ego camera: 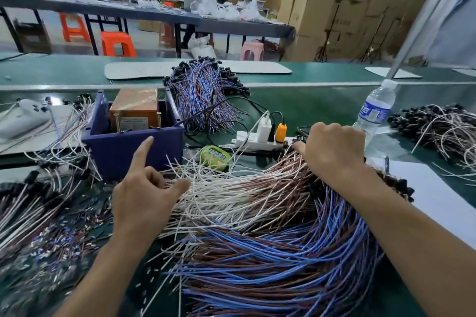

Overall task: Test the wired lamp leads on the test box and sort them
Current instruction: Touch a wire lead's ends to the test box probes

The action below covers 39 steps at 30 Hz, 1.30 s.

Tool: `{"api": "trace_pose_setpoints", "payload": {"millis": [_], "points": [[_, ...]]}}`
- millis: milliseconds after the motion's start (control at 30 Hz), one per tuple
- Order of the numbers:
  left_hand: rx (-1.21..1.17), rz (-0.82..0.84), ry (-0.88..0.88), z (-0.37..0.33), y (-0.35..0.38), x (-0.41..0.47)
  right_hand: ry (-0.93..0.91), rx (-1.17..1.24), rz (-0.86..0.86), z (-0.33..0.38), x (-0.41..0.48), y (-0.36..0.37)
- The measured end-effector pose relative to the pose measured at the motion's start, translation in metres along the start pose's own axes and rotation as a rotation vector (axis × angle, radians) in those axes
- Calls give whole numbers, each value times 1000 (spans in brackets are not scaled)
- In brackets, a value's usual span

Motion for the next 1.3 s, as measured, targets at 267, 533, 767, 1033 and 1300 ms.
{"api": "trace_pose_setpoints", "payload": {"millis": [267, 533, 767, 1033, 1300], "points": [[86, -218, 15, 4, -27, 11, -71, 331, -73, 108, -39, -40], [162, -573, -187, 43, -101, 48, -139, 827, 41, 249, -73, -63], [495, -348, -450, 129, -130, 67, -253, 1203, 196, 321, -115, -71], [749, -181, -423, 134, -116, 69, -238, 1291, 223, 323, -119, -60], [778, -141, -324, 126, -105, 68, -221, 1318, 248, 321, -119, -61]]}}
Point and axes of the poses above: each hand's wrist, its own x-axis towards the middle knuckle, its own y-axis out of the palm, z = x × y, the point moved 10 cm from there along x, towards the middle knuckle, and after that the axes turned 12 degrees about -z, right-handed, at the moved point
